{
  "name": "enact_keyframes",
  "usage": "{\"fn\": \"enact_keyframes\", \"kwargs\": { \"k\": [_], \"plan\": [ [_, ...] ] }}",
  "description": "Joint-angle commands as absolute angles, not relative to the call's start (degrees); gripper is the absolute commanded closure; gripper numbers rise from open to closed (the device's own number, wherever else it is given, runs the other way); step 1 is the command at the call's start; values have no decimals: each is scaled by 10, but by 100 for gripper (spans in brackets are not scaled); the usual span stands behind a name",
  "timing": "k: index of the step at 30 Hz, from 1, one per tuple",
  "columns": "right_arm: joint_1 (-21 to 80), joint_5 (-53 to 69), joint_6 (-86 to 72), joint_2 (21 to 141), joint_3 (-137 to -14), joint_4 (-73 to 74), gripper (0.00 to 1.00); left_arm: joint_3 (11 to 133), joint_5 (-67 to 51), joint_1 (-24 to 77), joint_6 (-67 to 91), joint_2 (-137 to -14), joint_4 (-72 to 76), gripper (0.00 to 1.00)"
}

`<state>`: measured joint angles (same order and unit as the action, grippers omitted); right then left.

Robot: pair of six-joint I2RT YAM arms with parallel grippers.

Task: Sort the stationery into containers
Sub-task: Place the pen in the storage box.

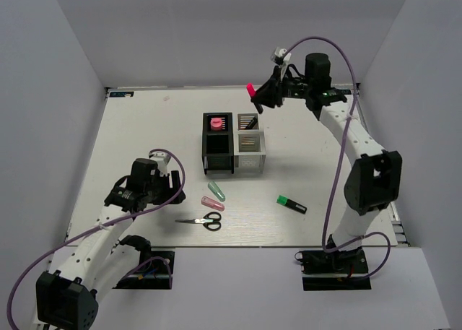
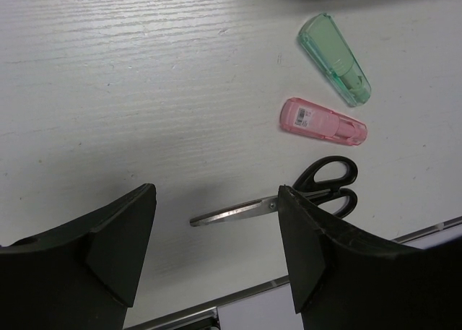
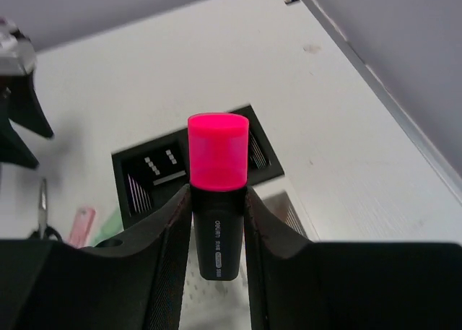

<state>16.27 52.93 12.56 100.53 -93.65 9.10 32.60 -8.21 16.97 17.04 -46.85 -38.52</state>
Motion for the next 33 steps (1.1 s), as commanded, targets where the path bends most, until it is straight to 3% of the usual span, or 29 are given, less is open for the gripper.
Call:
{"fn": "enact_keyframes", "kwargs": {
  "k": [1,7,12,33],
  "plan": [
    [171,590,-47,1060,-936,-136,93,330,-92,167,163,-475,-377,21],
    [168,604,-104,1115,-922,-299,93,332,-85,167,161,-490,-379,21],
    [163,614,-113,1145,-904,-353,93,332,-81,167,162,-495,-381,21],
    [158,617,-33,1202,-864,-316,93,334,-85,167,159,-491,-383,21]
  ]
}}
